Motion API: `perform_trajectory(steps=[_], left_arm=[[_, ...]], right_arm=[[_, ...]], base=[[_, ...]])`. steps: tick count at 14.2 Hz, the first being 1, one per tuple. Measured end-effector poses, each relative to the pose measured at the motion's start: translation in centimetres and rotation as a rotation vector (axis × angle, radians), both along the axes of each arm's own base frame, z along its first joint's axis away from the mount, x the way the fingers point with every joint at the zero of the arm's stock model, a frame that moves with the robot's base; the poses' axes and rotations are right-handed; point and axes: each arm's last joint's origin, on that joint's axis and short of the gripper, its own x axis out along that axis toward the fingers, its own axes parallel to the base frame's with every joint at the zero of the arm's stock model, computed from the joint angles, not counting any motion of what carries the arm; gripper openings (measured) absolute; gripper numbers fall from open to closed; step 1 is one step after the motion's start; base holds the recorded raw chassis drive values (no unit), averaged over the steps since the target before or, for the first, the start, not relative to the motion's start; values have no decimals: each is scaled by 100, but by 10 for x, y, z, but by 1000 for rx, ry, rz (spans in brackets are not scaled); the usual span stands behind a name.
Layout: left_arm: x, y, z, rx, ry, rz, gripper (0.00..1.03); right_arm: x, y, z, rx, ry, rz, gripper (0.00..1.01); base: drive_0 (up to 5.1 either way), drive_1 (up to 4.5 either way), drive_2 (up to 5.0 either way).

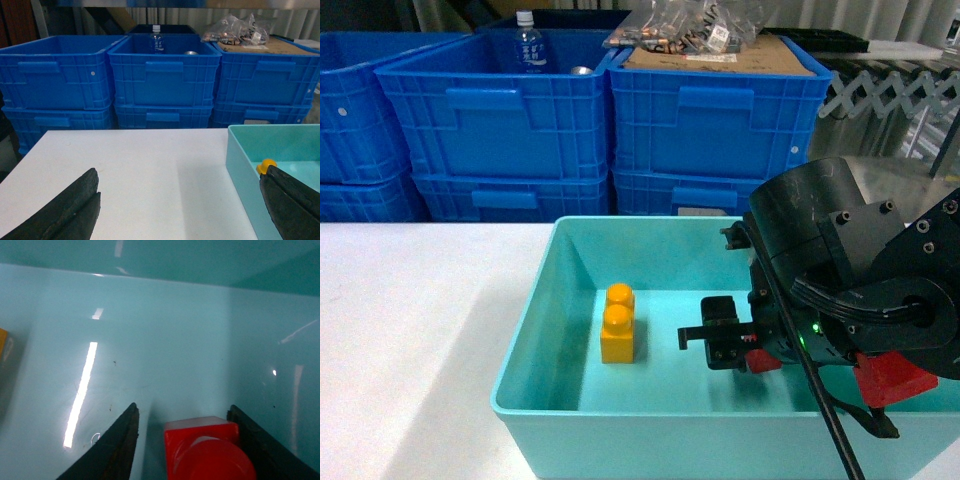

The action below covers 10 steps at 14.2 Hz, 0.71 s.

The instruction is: Pick red block from blue box to shelf

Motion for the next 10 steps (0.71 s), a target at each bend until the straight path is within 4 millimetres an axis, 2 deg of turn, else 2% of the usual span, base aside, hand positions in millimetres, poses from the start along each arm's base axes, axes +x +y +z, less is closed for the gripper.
perform_trajectory(steps=[2,3,5,7,8,10], left_arm=[[0,0,0,0,0,0,98],[0,0,0,0,0,0,98],[0,0,0,0,0,0,98],[0,0,0,0,0,0,98],[0,0,0,0,0,0,98],[0,0,0,0,0,0,98]], right_arm=[[0,0,1,5,-3,-7,35],[-4,-2,6,16,-20,-12,30],[-21,-10,33,54,-93,-17,29],[-45,-29,77,112,-218,-29,29],[-66,-44,97,145,-267,-33,29],[-114,-71,120,126,-466,-87,29]], base=[[0,0,0],[0,0,0],[0,0,0],[0,0,0],[0,0,0],[0,0,0]])
